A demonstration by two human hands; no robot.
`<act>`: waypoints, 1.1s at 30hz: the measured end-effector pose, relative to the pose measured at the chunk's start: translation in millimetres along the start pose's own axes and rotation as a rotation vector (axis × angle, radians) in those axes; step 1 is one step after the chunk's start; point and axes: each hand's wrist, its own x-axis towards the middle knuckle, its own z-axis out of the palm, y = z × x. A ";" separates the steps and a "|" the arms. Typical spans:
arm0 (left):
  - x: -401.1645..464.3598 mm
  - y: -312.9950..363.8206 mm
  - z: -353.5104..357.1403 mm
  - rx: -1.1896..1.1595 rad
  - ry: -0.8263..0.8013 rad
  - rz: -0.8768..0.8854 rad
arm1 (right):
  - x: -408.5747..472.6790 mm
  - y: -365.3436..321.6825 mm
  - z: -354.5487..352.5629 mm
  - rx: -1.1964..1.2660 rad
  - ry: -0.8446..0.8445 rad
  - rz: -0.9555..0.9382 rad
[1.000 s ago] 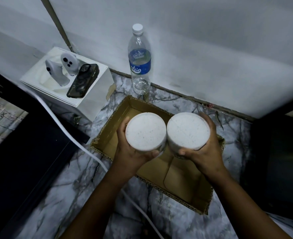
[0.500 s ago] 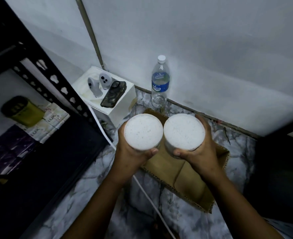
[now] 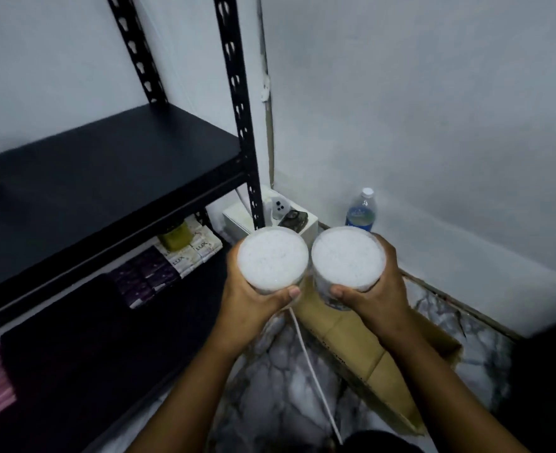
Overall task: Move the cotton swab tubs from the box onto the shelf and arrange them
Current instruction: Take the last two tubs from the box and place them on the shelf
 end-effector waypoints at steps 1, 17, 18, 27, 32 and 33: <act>-2.3 8.4 -10.7 0.006 0.017 0.009 | 0.2 -8.4 6.2 -0.001 -0.008 -0.007; -43.5 117.8 -148.1 0.137 0.301 0.125 | -4.1 -139.2 111.8 0.096 -0.236 -0.138; -45.6 120.1 -158.0 0.143 0.320 0.131 | -4.7 -146.3 120.2 0.104 -0.246 -0.140; -57.8 142.1 -254.9 0.195 0.490 0.122 | -3.9 -193.6 214.5 0.205 -0.404 -0.108; -57.3 147.8 -304.2 0.214 0.591 0.101 | 1.1 -207.4 270.0 0.224 -0.459 -0.091; -56.6 146.6 -312.7 0.217 0.604 0.098 | 2.9 -208.5 280.2 0.229 -0.477 -0.084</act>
